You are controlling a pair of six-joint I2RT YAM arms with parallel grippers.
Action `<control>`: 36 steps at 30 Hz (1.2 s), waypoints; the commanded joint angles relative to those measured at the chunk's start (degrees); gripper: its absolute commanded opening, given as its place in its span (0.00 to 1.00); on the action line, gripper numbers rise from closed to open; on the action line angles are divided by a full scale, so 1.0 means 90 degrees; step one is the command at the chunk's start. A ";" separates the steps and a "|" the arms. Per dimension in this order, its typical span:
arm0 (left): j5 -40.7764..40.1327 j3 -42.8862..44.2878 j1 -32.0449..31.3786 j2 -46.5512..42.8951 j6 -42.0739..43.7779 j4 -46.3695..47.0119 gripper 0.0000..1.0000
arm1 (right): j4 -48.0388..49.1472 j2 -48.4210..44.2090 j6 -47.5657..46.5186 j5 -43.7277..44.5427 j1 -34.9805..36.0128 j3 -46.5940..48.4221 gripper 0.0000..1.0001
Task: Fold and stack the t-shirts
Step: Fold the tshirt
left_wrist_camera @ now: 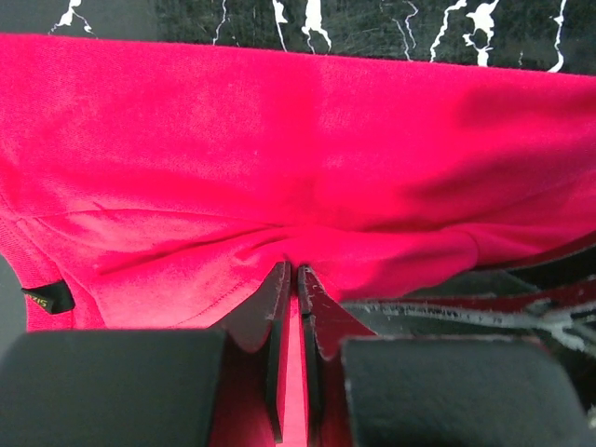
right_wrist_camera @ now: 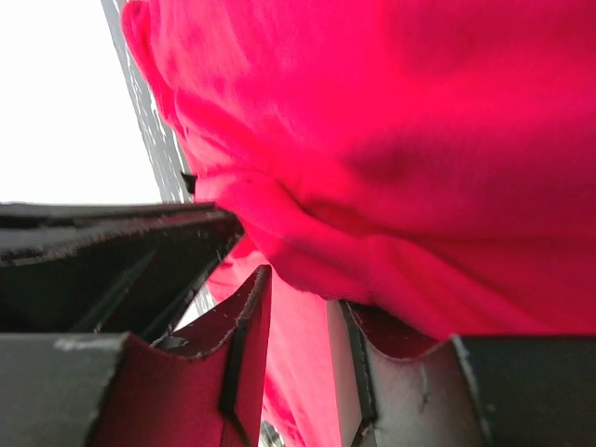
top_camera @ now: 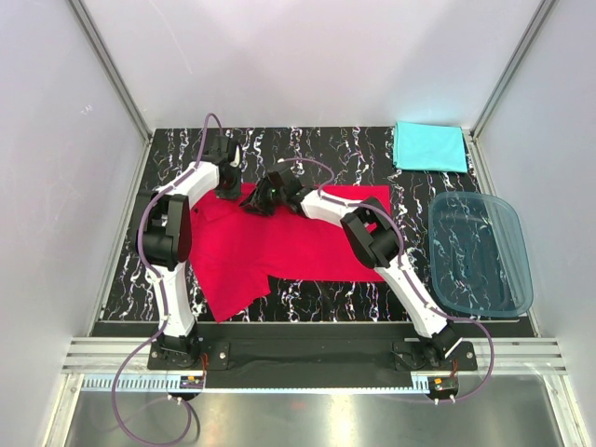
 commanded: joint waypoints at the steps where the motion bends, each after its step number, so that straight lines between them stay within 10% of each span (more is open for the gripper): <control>1: 0.0163 0.0009 0.0034 -0.0165 -0.0064 0.0150 0.10 | 0.0043 0.0122 0.0171 0.0361 0.0087 0.0344 0.36; 11: 0.0241 -0.0128 0.0073 -0.0282 0.0052 0.0189 0.12 | 0.0013 0.0327 0.0210 0.0391 0.0097 0.0676 0.27; 17: 0.0095 -0.0050 0.0142 -0.0486 -0.0123 0.0024 0.31 | 0.0014 0.0075 0.0103 0.0235 0.0106 0.0472 0.04; 36: 0.2056 -0.2354 0.2153 -0.1854 -0.1402 0.0872 0.34 | -0.0201 -0.0005 0.0103 0.0069 0.0106 0.0315 0.01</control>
